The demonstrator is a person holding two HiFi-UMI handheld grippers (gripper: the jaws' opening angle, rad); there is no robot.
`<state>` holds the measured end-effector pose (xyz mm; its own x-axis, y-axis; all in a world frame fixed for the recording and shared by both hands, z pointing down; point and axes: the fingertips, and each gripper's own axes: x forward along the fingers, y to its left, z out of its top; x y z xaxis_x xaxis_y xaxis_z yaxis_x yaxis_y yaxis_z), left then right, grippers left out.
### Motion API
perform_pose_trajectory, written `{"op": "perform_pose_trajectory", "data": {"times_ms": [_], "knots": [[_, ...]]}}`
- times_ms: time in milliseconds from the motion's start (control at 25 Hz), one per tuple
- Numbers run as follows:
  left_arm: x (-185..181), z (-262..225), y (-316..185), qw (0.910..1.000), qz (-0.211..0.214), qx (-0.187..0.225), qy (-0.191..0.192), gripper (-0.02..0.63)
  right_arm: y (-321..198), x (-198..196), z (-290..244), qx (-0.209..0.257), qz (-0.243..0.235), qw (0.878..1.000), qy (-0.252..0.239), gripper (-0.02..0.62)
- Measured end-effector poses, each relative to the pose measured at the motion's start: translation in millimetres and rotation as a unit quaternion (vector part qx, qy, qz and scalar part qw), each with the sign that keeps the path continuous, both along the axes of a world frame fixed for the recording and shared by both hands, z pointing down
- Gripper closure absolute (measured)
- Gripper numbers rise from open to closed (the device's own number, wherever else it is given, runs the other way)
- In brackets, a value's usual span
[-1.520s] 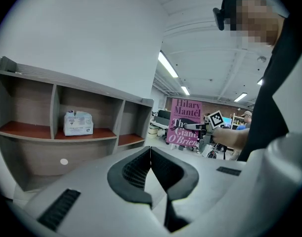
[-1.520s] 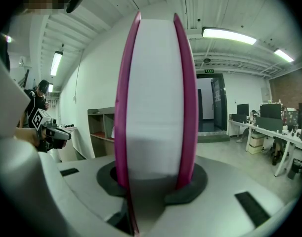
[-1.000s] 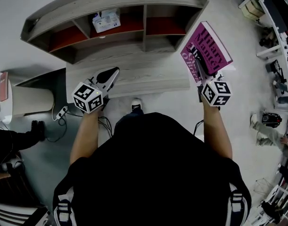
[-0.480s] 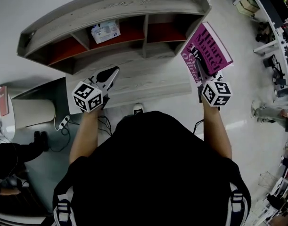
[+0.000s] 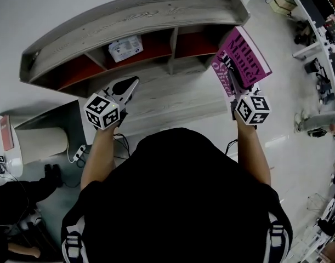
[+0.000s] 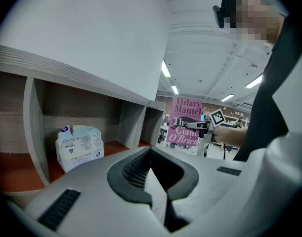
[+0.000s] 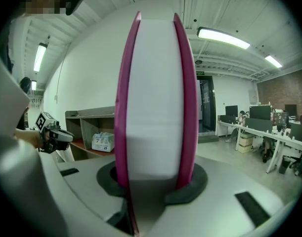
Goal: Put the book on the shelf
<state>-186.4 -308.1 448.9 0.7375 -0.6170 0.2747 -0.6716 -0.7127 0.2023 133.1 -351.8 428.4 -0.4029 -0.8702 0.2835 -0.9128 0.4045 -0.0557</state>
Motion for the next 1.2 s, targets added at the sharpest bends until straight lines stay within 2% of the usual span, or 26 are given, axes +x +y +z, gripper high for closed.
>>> {"op": "perform_pose_trajectory", "data": {"times_ms": [560,1200], "knots": [[-32.9,7.0,-28.7,0.9998,0.021,0.006,-0.001,0.586,-12.7,-29.9,-2.4,0.012,0.023,1.000,0.002,0.448],[-28.4,13.2,-18.7,0.9997,0.023,-0.002,-0.001,0.586,-6.1,-29.7,-3.3,0.015,0.019,1.000,-0.007,0.449]]}}
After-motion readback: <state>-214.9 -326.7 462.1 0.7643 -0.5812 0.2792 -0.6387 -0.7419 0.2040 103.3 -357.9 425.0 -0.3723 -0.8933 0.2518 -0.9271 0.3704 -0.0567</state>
